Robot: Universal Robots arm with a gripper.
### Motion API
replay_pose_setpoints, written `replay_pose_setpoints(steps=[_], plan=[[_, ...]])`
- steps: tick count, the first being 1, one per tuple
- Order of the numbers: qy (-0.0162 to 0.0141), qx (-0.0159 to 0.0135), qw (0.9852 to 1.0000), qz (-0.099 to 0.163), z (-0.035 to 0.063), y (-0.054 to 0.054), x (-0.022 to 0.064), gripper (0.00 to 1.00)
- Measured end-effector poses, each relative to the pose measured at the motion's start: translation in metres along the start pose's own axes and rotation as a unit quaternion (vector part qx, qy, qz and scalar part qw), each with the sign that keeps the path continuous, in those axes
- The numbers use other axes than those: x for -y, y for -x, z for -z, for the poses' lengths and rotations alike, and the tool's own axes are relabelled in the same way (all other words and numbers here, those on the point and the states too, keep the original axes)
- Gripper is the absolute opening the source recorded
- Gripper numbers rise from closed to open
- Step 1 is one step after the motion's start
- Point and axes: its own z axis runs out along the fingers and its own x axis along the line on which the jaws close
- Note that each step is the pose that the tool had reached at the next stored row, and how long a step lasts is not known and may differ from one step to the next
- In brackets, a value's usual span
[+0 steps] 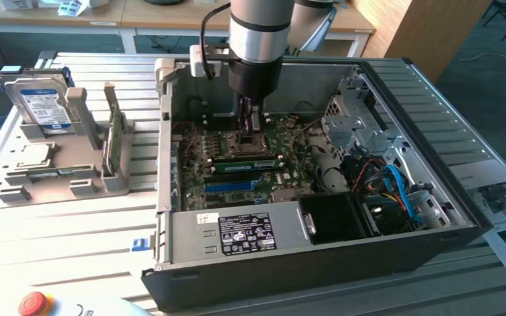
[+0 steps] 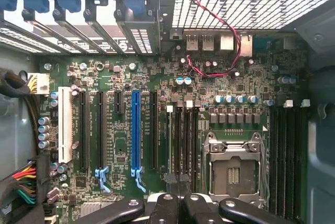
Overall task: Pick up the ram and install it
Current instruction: 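Press down the ram until it locks into place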
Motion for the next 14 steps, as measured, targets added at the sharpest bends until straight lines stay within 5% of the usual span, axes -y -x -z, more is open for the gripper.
replay_pose_setpoints(steps=[14], plan=[[0.0023, -0.0001, 1.0000, 0.000, 0.0164, 0.000, 0.0002, 0.10]])
